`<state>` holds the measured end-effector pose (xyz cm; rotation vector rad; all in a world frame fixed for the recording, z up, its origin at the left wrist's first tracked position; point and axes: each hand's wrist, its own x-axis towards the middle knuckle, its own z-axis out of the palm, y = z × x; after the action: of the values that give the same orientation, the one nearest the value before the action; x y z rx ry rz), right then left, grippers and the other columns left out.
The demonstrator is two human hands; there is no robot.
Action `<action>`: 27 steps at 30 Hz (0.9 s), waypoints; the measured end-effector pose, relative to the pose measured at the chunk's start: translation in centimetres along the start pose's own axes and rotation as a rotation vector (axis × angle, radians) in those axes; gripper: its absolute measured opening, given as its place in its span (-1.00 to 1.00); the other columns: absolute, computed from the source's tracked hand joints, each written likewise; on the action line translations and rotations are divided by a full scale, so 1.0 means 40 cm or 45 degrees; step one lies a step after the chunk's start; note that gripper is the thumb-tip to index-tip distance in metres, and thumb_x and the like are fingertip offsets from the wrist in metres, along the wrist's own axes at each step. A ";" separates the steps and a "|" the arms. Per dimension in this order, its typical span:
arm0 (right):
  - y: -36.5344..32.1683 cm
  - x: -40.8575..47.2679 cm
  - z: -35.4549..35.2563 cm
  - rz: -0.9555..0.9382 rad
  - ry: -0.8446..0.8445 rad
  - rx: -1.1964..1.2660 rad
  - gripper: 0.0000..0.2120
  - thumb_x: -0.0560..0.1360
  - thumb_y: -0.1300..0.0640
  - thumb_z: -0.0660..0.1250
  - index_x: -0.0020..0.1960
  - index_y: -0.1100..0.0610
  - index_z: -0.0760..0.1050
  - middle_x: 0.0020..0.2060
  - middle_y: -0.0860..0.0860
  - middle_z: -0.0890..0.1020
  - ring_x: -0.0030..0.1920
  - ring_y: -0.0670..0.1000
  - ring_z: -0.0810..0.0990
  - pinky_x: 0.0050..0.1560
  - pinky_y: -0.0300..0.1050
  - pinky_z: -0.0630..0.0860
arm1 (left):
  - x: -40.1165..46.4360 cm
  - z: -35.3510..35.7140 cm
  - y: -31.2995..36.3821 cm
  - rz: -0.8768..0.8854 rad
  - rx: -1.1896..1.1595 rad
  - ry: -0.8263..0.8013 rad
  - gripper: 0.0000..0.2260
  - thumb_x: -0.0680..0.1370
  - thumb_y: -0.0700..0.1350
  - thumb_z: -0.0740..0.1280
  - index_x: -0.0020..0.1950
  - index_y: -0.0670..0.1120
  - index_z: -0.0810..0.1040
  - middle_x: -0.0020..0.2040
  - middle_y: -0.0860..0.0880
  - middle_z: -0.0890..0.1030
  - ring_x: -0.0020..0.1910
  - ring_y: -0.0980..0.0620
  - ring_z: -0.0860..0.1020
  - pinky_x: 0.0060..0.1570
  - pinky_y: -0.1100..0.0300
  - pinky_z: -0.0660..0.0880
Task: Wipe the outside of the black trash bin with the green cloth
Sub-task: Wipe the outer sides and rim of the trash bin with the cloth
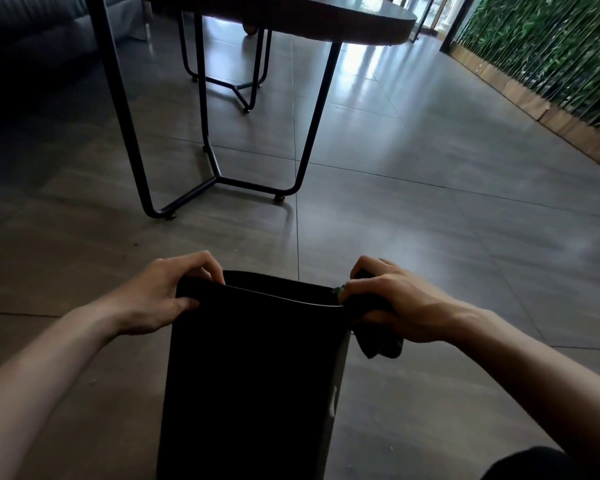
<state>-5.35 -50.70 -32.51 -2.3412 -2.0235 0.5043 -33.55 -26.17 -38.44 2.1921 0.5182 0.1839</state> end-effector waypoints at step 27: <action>-0.204 0.111 0.099 -0.119 1.095 0.431 -0.51 0.56 0.03 0.37 0.48 0.00 0.40 0.26 -0.06 0.51 0.28 0.06 0.47 0.29 -0.04 0.46 | 0.045 0.080 0.068 0.326 0.136 0.347 -0.42 0.50 0.04 0.38 0.48 0.30 0.28 0.53 0.23 0.29 0.58 0.10 0.19 0.57 -0.02 0.11</action>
<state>-13.65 -45.86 -35.59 -1.7831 -1.4751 -0.1537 -30.12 -29.20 -38.40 2.3477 0.4005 0.6115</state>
